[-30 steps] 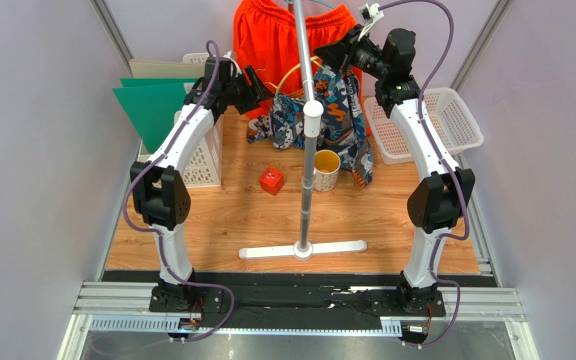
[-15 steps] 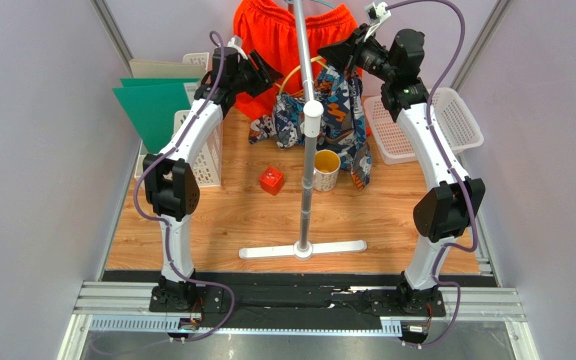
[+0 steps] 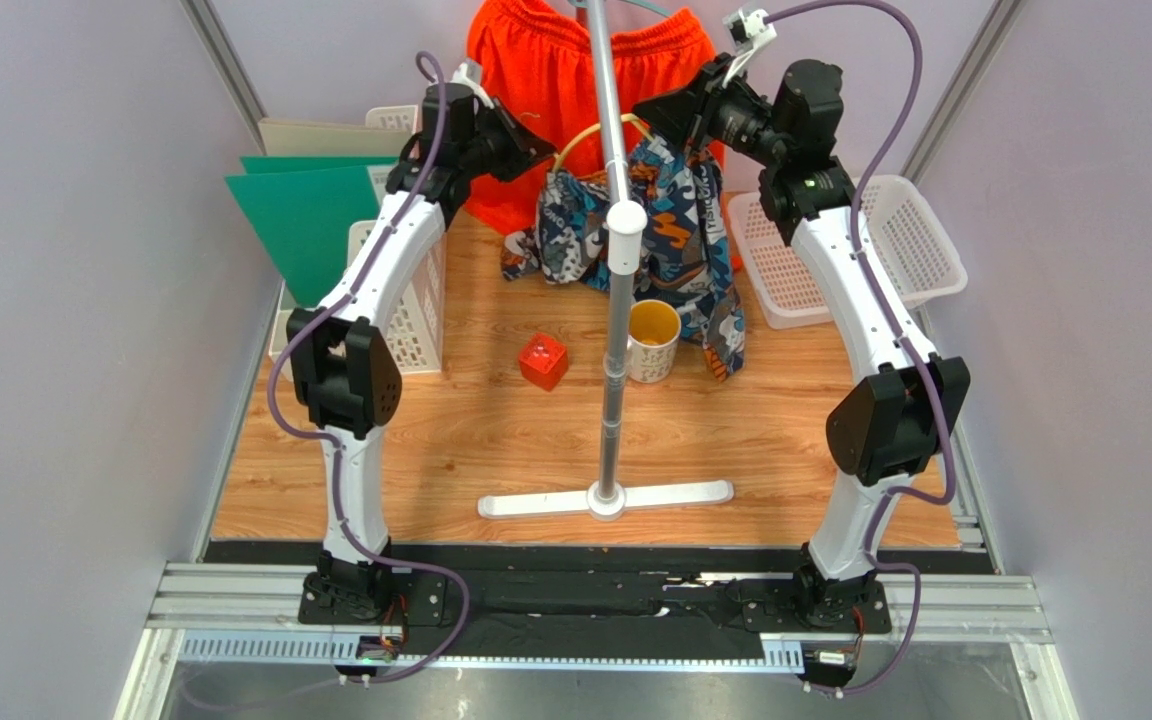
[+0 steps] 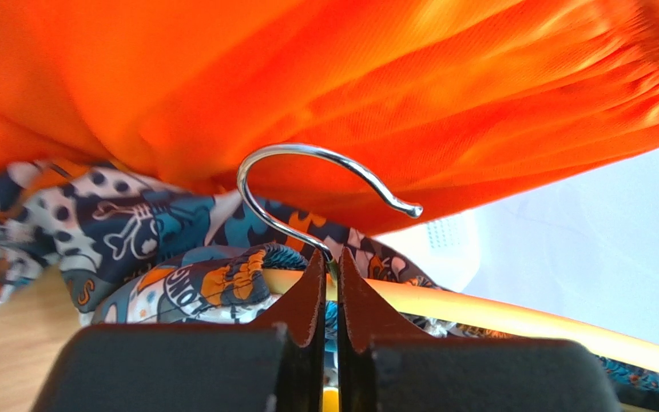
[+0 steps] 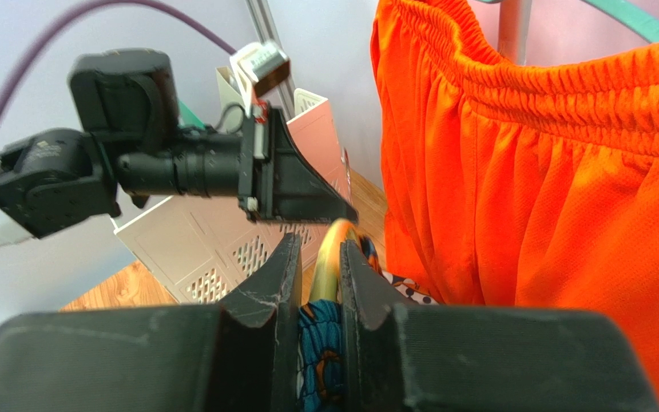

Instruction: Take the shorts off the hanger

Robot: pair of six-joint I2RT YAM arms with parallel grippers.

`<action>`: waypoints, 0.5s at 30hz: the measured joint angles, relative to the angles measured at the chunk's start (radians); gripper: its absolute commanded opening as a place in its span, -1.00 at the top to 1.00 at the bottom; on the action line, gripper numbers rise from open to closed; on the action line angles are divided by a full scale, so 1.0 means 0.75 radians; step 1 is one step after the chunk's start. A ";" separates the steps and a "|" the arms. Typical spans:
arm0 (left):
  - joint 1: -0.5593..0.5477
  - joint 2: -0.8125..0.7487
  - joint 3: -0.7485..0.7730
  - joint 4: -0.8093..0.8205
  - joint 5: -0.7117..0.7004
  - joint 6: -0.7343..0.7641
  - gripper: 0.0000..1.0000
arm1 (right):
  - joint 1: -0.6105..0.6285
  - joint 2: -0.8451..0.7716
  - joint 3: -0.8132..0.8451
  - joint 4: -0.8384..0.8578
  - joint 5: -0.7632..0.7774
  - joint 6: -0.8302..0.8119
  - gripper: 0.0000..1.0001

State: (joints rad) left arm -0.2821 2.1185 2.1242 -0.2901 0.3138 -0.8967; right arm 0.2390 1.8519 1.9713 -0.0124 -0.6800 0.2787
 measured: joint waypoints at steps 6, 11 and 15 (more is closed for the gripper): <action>0.010 -0.079 0.050 -0.116 -0.128 0.178 1.00 | 0.004 -0.001 0.000 -0.045 -0.005 -0.024 1.00; 0.009 -0.112 0.178 -0.247 -0.283 0.290 1.00 | 0.010 0.013 0.041 -0.108 -0.024 -0.050 1.00; 0.009 -0.112 0.285 -0.333 -0.389 0.312 1.00 | 0.020 0.031 0.085 -0.130 -0.013 -0.069 1.00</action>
State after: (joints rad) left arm -0.2756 2.0342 2.3379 -0.5400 0.0219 -0.6624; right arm 0.2543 1.8751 2.0350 -0.1097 -0.6895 0.2272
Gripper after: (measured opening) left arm 0.007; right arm 0.164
